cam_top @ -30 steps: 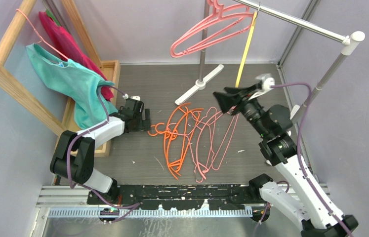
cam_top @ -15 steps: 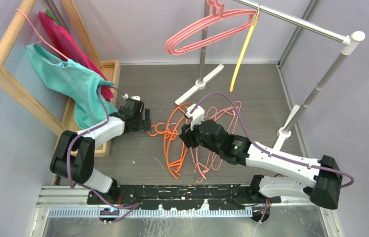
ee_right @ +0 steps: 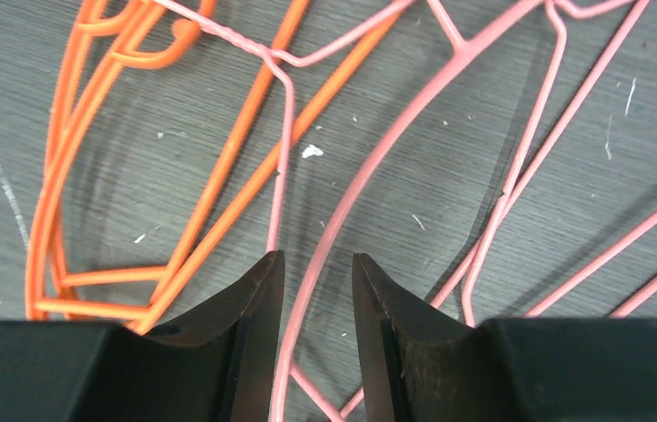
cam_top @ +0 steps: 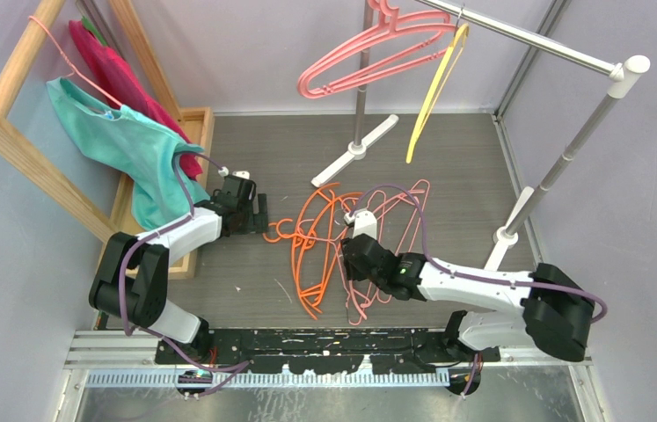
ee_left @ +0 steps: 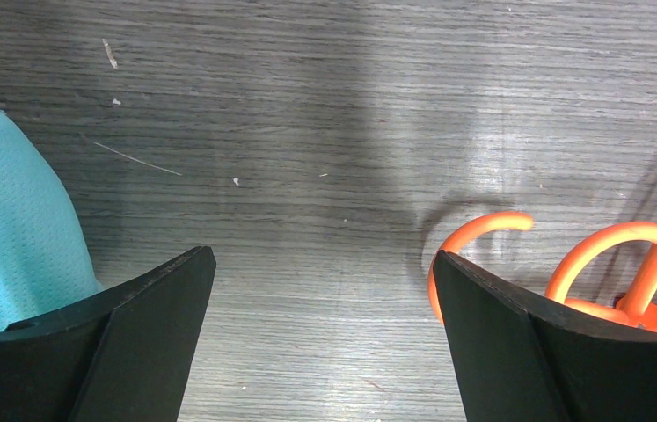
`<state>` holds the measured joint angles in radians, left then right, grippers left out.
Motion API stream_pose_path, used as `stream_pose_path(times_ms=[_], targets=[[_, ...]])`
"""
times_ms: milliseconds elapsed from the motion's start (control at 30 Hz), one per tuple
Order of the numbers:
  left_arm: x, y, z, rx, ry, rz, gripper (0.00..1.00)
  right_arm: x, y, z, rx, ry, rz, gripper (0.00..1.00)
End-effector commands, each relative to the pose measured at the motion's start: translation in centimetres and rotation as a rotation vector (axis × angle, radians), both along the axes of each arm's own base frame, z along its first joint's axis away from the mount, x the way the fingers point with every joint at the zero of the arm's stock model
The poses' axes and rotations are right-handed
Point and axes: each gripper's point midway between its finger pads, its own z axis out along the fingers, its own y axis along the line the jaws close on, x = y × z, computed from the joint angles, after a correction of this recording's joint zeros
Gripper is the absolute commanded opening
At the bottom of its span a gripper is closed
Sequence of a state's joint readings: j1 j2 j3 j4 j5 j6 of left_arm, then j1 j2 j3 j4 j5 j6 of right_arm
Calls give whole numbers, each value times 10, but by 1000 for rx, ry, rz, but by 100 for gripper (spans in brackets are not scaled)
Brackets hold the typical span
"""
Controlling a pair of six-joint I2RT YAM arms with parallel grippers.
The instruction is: Organize the hangers
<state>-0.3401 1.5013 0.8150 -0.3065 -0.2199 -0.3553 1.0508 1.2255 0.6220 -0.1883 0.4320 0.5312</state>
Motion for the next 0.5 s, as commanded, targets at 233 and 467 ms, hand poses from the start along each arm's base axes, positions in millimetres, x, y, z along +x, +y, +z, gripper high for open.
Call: stream_pose_path(times_ms=[233, 467], targets=[[5, -2, 15, -24, -56, 7, 98, 22, 2, -30, 136, 51, -191, 39], [6, -3, 13, -25, -52, 7, 98, 23, 2, -40, 145, 69, -171, 36]])
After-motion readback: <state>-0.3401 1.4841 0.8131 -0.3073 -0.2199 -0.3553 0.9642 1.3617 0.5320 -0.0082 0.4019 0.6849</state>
